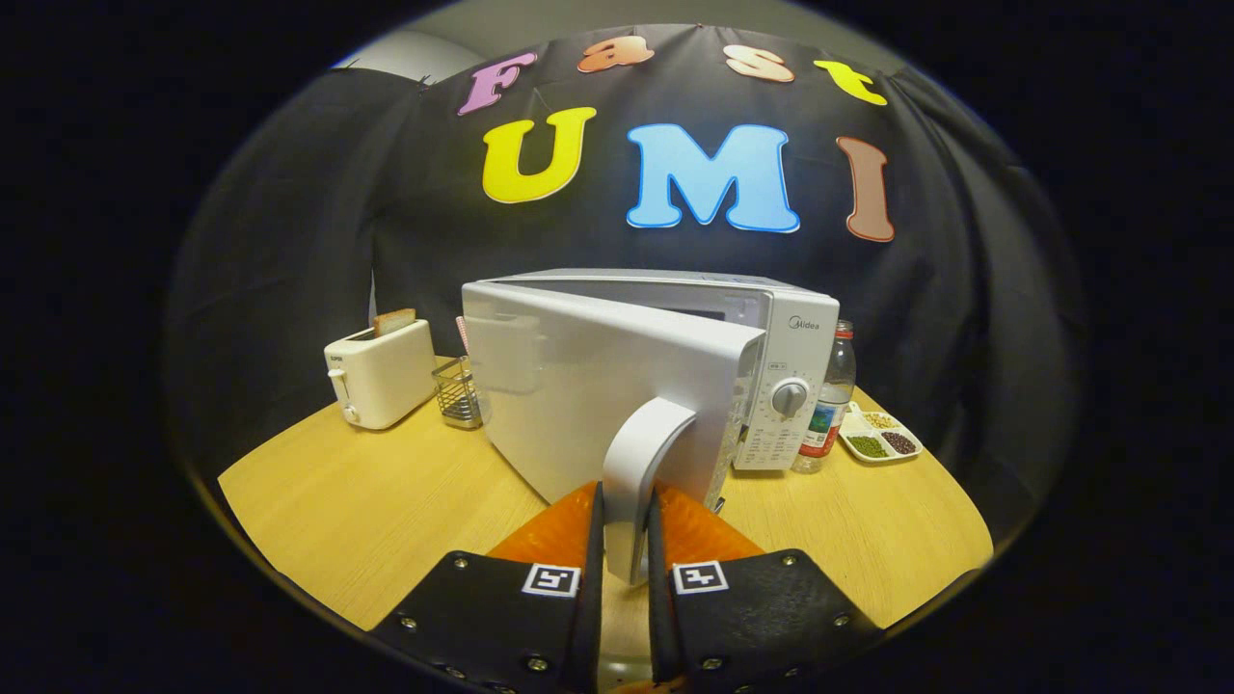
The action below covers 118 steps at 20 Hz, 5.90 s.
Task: Open the microwave, put the food inside, and close the microwave door.
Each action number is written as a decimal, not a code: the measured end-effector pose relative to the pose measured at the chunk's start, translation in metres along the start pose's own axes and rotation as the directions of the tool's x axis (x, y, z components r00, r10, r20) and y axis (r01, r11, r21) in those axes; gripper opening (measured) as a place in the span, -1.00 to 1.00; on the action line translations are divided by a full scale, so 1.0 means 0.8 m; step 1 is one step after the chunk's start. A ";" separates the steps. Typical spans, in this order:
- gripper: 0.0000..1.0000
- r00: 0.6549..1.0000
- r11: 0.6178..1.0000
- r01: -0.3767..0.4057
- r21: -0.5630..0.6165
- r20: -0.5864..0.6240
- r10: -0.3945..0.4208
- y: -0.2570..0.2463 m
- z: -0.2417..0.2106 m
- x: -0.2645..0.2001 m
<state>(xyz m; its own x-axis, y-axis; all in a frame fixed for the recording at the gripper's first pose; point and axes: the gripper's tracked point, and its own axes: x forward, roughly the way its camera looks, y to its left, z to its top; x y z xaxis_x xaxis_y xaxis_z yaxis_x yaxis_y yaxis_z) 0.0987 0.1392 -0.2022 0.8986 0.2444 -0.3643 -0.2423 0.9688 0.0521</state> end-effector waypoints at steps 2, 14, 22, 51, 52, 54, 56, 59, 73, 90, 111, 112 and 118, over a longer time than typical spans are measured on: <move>-0.58 1.000 1.000 -0.006 -0.003 -0.004 0.006 0.020 -0.004 -0.010; -0.43 0.990 0.990 -0.136 -0.042 -0.044 0.134 0.168 -0.034 -0.056; -0.40 0.996 0.993 -0.075 -0.090 -0.059 0.070 0.213 -0.037 -0.061; 0.86 0.876 0.892 -0.431 -0.138 0.172 0.450 0.218 0.082 -0.195; 0.94 0.888 0.903 -0.406 -0.140 0.172 0.426 0.199 0.078 -0.194; 0.93 0.910 0.922 -0.365 -0.129 0.158 0.383 0.162 0.066 -0.188; 0.93 0.931 0.941 -0.324 -0.094 0.144 0.335 0.126 0.054 -0.182; 0.93 0.958 0.966 -0.255 -0.049 0.119 0.259 0.077 0.034 -0.173; 0.94 0.980 0.992 -0.125 0.013 -0.154 0.125 -0.026 -0.125 -0.137; 0.83 0.920 0.990 -0.109 0.088 -0.367 0.134 -0.027 -0.224 -0.127; 0.12 0.996 0.968 -0.013 0.249 -0.081 0.034 -0.010 -0.033 -0.018; 0.12 0.998 0.963 -0.013 0.268 -0.062 0.031 -0.006 -0.022 -0.009; 0.12 1.000 0.925 -0.004 0.381 0.018 -0.004 0.008 0.025 0.059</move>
<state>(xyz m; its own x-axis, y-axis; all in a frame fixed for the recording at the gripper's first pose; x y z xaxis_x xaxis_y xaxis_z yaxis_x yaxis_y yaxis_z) 0.1467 0.1575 -0.2002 0.9059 0.2416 -0.3477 -0.0880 0.9108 0.4034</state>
